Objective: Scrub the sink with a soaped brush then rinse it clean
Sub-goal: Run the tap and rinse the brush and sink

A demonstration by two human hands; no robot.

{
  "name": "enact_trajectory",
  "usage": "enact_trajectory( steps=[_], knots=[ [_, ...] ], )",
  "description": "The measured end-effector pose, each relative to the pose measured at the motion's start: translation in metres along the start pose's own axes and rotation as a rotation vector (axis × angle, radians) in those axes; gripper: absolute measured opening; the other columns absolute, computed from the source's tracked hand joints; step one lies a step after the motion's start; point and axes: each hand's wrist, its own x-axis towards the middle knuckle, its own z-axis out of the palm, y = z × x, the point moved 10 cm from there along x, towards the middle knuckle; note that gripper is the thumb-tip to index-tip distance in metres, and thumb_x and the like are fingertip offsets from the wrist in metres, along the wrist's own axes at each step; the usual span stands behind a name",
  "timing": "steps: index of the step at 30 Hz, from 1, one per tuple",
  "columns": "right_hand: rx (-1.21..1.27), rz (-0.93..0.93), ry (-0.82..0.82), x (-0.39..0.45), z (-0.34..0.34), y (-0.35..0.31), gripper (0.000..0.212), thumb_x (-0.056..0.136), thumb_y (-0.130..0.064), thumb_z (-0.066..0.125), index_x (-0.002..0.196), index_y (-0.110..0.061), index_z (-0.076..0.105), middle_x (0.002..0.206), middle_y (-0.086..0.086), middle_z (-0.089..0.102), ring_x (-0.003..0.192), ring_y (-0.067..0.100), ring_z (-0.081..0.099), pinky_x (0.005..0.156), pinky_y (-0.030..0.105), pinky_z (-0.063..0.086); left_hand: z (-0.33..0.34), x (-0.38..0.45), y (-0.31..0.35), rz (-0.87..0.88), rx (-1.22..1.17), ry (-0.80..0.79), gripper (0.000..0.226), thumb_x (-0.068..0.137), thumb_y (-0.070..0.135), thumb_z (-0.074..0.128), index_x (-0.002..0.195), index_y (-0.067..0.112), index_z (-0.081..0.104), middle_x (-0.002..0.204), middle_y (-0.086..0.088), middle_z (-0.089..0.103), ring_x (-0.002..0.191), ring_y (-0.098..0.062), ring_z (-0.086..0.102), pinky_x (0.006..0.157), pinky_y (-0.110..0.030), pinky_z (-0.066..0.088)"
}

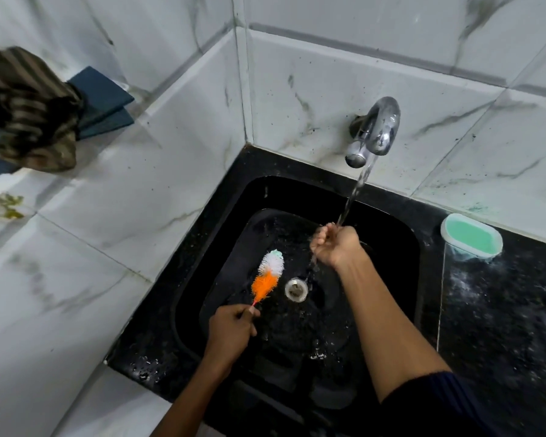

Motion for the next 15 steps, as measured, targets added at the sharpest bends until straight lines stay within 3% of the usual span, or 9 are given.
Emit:
enact_trajectory(
  steps=[2, 4, 6, 8, 12, 15],
  knots=[
    [0.036, 0.035, 0.012, 0.005, 0.004, 0.012, 0.035, 0.091, -0.013, 0.022, 0.059, -0.019, 0.035, 0.048, -0.002, 0.036, 0.039, 0.012, 0.028, 0.041, 0.019, 0.021, -0.008, -0.001, -0.001, -0.002, -0.013, 0.023, 0.031, 0.100, 0.018, 0.056, 0.076, 0.020, 0.075, 0.052, -0.001, 0.063, 0.038, -0.006, 0.048, 0.052, -0.025, 0.040],
    [0.141, 0.003, 0.062, 0.011, 0.005, 0.010, 0.041, 0.097, -0.021, 0.020, 0.062, -0.017, 0.043, 0.058, -0.002, 0.044, 0.045, 0.014, 0.039, 0.045, 0.022, 0.030, -0.009, -0.002, -0.001, -0.006, -0.011, 0.022, 0.031, 0.100, 0.018, 0.056, 0.076, 0.021, 0.075, 0.052, -0.001, 0.064, 0.038, -0.005, 0.049, 0.052, -0.024, 0.040],
    [0.214, -0.079, 0.056, 0.017, 0.025, 0.002, 0.043, 0.103, -0.026, 0.020, 0.087, -0.007, 0.056, 0.087, 0.000, 0.061, 0.072, 0.019, 0.061, 0.068, 0.022, 0.050, -0.013, -0.003, -0.006, -0.020, -0.019, 0.028, 0.031, 0.100, 0.018, 0.055, 0.077, 0.021, 0.076, 0.052, -0.001, 0.064, 0.039, -0.004, 0.049, 0.051, -0.024, 0.040],
    [0.195, -0.146, -0.041, 0.015, 0.064, -0.012, 0.043, 0.106, -0.022, 0.021, 0.102, -0.001, 0.058, 0.117, 0.014, 0.063, 0.091, 0.026, 0.065, 0.088, 0.030, 0.053, -0.018, -0.005, -0.010, -0.031, -0.029, 0.044, 0.031, 0.100, 0.016, 0.055, 0.077, 0.020, 0.075, 0.051, 0.000, 0.063, 0.038, -0.004, 0.048, 0.051, -0.023, 0.039],
    [0.190, -0.198, -0.285, -0.005, 0.136, -0.039, 0.031, 0.102, -0.006, 0.030, 0.105, 0.002, 0.059, 0.109, 0.018, 0.064, 0.113, 0.027, 0.060, 0.102, 0.037, 0.046, -0.026, -0.007, -0.010, -0.027, -0.026, 0.057, 0.032, 0.101, 0.017, 0.054, 0.077, 0.019, 0.075, 0.052, 0.000, 0.063, 0.039, -0.005, 0.049, 0.051, -0.022, 0.040],
    [0.232, -0.192, -0.195, -0.013, 0.123, -0.037, 0.028, 0.100, -0.008, 0.037, 0.101, 0.006, 0.062, 0.104, 0.020, 0.065, 0.108, 0.029, 0.063, 0.097, 0.037, 0.051, -0.029, -0.007, -0.007, -0.020, -0.035, 0.061, 0.033, 0.101, 0.017, 0.054, 0.076, 0.018, 0.075, 0.053, -0.001, 0.064, 0.040, -0.007, 0.049, 0.049, -0.022, 0.040]
  ],
)
